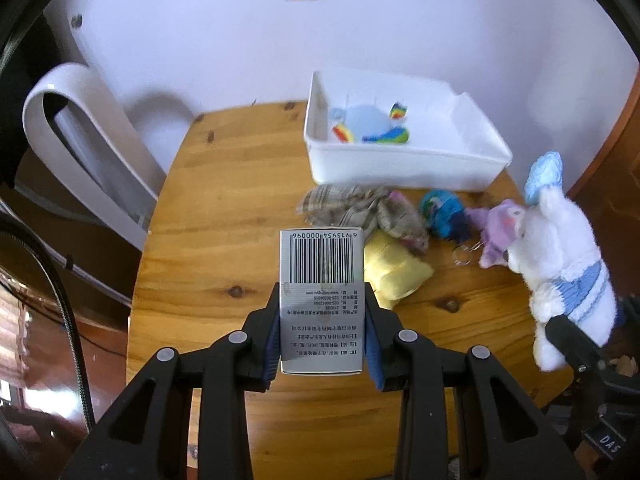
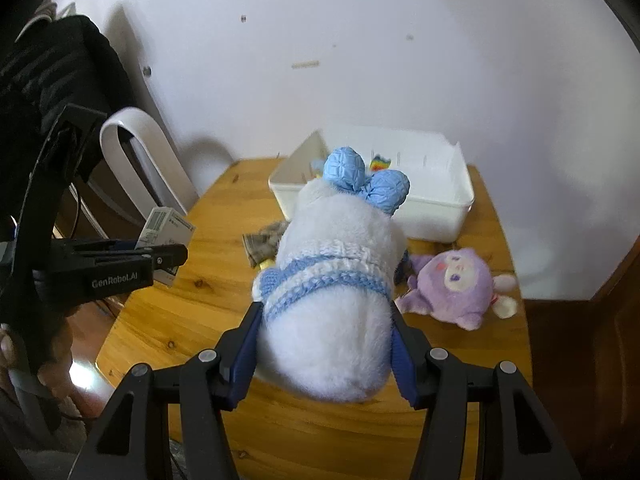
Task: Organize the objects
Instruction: 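Lift the box and bear and carry them toward the white tray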
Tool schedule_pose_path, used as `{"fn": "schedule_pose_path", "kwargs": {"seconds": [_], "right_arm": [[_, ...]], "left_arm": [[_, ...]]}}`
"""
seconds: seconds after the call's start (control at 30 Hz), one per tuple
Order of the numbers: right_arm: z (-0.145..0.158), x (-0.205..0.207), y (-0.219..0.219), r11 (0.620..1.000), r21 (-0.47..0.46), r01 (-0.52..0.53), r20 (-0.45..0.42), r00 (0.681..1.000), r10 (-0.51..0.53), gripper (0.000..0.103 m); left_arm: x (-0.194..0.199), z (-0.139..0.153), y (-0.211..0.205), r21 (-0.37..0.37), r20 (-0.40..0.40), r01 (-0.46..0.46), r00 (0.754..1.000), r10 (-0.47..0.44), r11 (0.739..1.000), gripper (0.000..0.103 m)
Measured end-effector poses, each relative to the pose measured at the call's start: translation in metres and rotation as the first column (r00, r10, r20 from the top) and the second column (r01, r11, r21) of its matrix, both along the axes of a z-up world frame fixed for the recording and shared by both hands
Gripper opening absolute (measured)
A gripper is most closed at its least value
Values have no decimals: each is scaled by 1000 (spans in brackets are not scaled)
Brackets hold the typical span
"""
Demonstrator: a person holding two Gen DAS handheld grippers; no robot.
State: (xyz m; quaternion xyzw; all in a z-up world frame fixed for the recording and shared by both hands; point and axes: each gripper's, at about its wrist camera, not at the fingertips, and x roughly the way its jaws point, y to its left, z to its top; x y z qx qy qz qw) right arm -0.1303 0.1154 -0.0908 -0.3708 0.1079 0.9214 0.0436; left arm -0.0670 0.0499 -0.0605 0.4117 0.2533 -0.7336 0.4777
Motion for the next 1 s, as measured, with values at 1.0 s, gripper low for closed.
{"fn": "schedule_pose_path", "kwargs": {"seconds": [1.0], "right_arm": [[126,-23,62,997,42,59,-289,956,-45,58]], "left_arm": [[-95,181,-54,-345,37,98,995,-90,934,37]]}}
